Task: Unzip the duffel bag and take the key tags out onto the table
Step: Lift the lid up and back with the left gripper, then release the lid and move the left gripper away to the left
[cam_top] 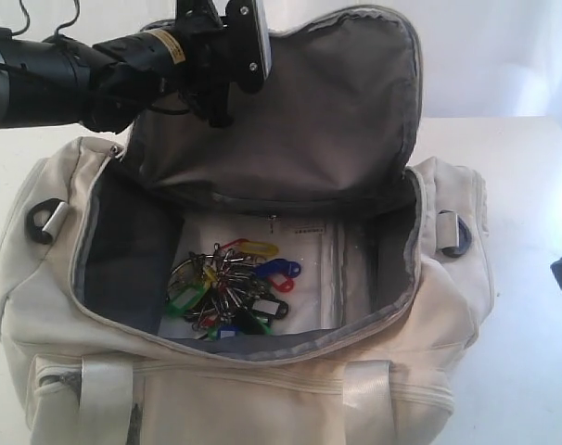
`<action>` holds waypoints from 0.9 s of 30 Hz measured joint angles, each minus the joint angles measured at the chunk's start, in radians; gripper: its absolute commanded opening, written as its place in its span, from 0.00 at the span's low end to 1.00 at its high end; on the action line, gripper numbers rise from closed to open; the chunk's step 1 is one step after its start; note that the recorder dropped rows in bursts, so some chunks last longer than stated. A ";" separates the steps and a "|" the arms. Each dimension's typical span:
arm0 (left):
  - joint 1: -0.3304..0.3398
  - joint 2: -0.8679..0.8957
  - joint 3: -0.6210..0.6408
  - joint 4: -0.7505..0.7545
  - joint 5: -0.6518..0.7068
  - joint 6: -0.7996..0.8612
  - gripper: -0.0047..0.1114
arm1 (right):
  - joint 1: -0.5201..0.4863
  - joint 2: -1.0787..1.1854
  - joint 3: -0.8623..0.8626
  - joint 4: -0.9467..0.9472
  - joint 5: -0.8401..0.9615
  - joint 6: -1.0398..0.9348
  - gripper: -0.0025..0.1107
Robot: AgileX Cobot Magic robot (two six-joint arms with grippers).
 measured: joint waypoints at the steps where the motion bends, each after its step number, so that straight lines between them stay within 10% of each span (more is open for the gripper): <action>1: -0.002 -0.002 0.000 -0.005 0.011 0.000 0.11 | 0.000 0.000 0.000 0.000 0.000 0.000 0.02; 19: 0.059 -0.038 0.015 -0.371 0.297 -0.094 0.56 | 0.000 0.000 0.000 0.003 -0.002 0.000 0.02; 27: 0.093 -0.010 0.017 -0.452 0.383 -0.102 0.54 | 0.000 0.000 0.000 0.005 -0.002 0.008 0.02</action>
